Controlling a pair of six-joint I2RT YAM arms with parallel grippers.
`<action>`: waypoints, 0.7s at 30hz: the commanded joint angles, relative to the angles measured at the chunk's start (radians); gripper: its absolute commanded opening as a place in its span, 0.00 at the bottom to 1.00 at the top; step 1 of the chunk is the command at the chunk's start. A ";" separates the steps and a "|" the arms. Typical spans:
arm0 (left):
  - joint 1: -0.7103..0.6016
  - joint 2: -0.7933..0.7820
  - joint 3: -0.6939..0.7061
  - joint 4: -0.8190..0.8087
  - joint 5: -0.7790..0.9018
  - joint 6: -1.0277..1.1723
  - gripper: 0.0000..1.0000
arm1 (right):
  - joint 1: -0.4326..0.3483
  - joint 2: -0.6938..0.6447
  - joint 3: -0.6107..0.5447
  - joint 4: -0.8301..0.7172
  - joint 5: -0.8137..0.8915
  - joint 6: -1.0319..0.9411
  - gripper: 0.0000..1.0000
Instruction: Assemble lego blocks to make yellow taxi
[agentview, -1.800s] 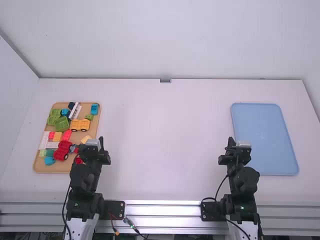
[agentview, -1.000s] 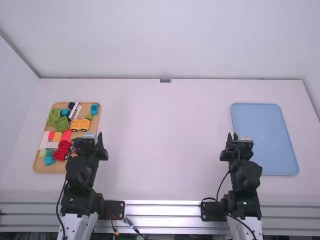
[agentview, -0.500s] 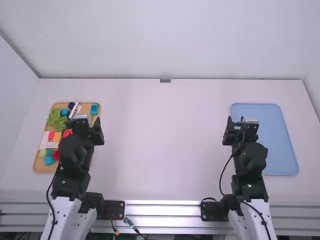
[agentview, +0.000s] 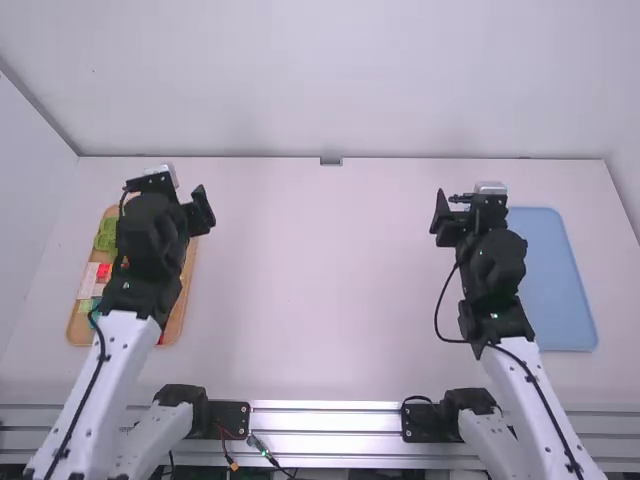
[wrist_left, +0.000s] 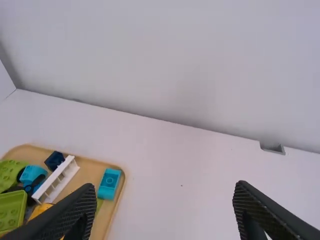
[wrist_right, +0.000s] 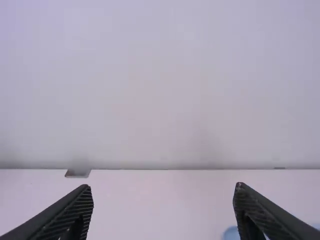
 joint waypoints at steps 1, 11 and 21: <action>0.000 0.100 0.128 -0.036 -0.044 -0.070 0.79 | 0.008 0.046 0.064 0.010 0.018 0.001 0.79; 0.123 0.610 0.702 -0.390 0.017 -0.238 0.92 | 0.021 0.214 0.178 0.037 0.034 0.001 0.92; 0.321 0.985 1.006 -0.660 0.173 -0.515 0.99 | 0.032 0.300 0.236 0.042 0.045 0.000 0.99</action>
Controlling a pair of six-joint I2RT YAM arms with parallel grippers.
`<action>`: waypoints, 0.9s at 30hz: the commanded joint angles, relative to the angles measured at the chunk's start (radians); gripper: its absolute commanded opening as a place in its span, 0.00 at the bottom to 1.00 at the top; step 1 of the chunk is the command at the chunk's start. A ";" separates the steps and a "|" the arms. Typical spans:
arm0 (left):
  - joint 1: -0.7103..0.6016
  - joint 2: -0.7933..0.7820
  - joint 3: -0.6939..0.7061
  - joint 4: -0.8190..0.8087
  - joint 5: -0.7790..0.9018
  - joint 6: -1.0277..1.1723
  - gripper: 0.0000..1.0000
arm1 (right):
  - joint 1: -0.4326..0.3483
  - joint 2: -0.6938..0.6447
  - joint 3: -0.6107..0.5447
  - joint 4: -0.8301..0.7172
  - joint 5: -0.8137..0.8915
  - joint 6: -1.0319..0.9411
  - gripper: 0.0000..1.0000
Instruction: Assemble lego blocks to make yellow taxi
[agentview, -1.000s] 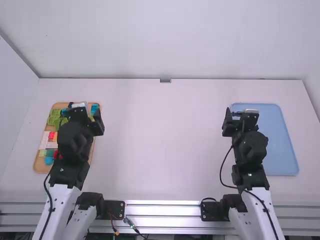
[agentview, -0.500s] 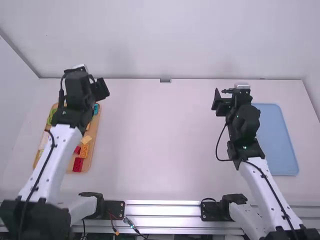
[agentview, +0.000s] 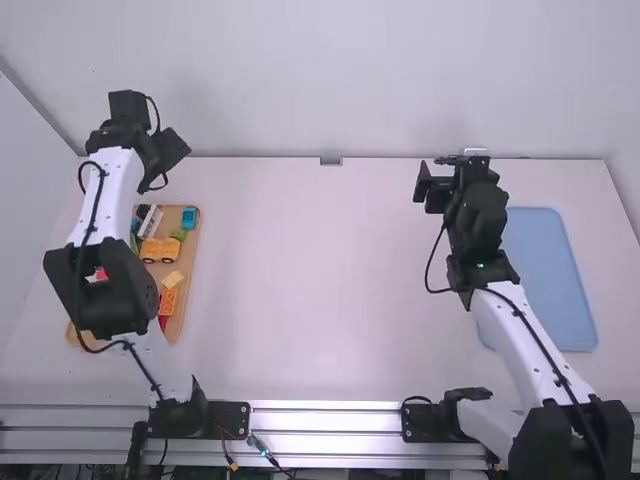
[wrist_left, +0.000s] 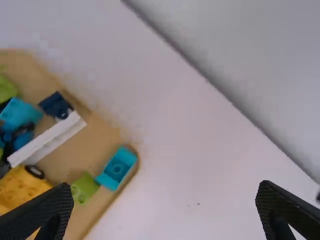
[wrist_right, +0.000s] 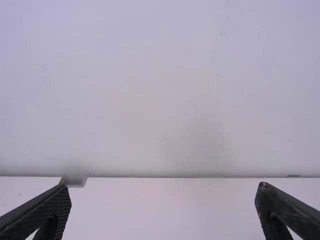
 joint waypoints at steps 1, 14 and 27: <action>0.040 0.049 0.034 -0.036 0.031 -0.131 0.99 | 0.006 0.015 0.045 0.007 0.012 0.000 0.99; 0.054 0.100 -0.030 -0.072 0.031 -0.418 0.99 | 0.006 0.032 0.046 0.014 0.012 0.004 0.99; 0.055 0.100 -0.120 -0.188 -0.053 -0.510 0.99 | 0.017 0.032 0.047 0.032 0.010 0.004 0.99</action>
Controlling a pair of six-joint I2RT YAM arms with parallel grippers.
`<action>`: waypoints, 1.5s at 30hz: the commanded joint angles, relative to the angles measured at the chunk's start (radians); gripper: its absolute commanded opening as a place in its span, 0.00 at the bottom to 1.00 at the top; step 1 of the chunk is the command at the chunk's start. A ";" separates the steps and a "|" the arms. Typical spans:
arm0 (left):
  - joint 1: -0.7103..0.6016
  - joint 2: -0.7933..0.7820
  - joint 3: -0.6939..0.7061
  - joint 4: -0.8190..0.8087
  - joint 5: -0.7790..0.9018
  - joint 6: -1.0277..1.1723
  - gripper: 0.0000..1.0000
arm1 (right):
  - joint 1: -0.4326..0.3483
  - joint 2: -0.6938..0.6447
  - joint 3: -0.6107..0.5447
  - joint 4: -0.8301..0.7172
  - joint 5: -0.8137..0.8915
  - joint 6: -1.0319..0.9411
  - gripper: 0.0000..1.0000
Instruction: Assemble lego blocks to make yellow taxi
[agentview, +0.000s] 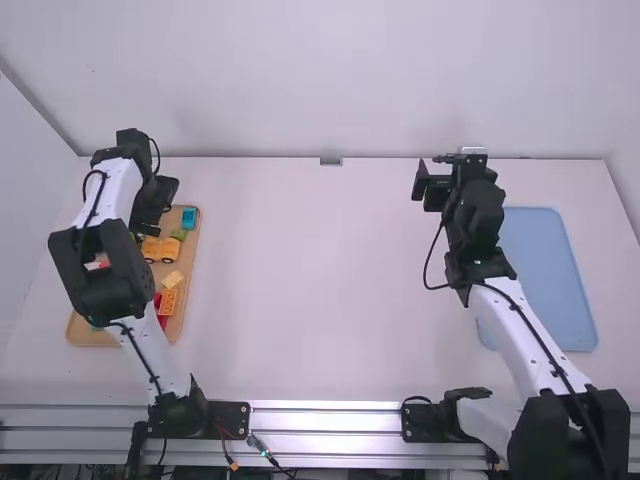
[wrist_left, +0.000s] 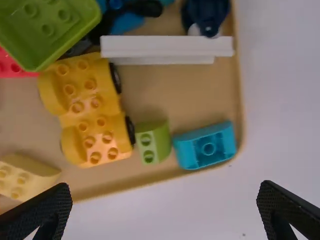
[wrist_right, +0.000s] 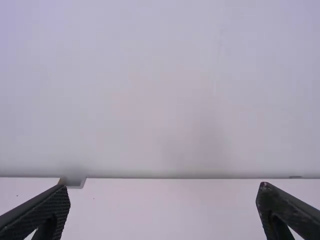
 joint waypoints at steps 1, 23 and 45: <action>-0.002 0.002 -0.027 -0.013 -0.019 -0.022 0.99 | 0.020 0.006 0.043 0.005 0.006 0.004 0.99; 0.036 0.002 -0.210 0.049 -0.032 -0.002 0.99 | 0.034 0.006 0.043 -0.015 0.010 -0.022 0.99; 0.037 0.003 -0.306 0.192 -0.069 -0.002 0.95 | 0.035 0.006 0.043 -0.023 0.010 -0.022 0.99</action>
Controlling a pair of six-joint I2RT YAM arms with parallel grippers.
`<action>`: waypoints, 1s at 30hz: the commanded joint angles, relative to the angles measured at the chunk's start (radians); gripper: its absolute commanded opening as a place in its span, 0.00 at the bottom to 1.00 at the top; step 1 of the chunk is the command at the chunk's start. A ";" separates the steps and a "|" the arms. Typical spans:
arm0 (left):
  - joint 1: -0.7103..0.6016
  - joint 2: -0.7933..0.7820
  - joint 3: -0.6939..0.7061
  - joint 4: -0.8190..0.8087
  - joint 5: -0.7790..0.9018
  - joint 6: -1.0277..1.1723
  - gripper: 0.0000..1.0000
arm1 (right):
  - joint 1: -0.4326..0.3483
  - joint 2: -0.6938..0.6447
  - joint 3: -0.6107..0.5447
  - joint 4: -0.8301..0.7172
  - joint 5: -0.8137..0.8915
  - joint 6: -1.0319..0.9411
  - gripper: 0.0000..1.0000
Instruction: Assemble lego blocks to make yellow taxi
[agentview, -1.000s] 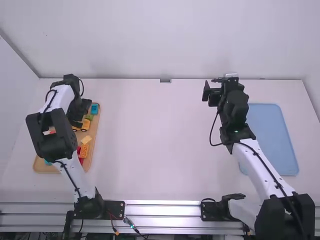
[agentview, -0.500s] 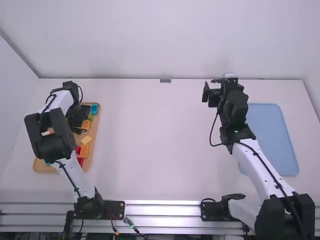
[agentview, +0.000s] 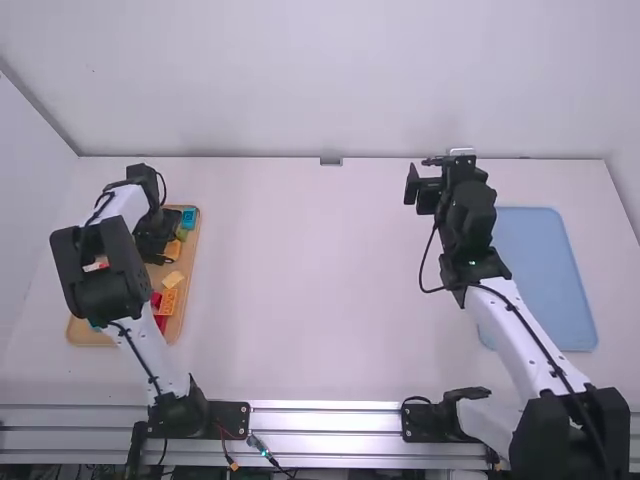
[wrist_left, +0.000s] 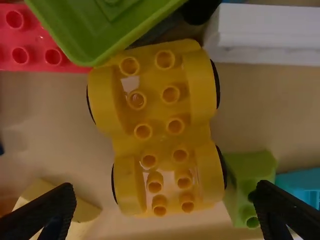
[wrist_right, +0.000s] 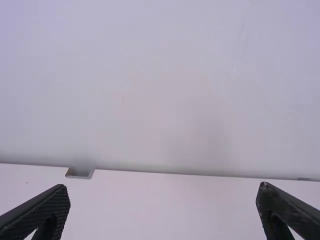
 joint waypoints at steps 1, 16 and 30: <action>0.004 0.006 -0.030 -0.012 -0.034 0.003 0.96 | -0.001 0.006 0.042 -0.001 0.006 0.003 0.99; 0.017 0.006 0.055 -0.065 -0.033 0.004 0.99 | -0.001 0.006 0.042 0.003 0.005 0.010 0.99; 0.042 0.006 0.021 -0.055 -0.028 0.004 1.00 | -0.002 0.006 0.042 0.000 0.005 0.010 0.99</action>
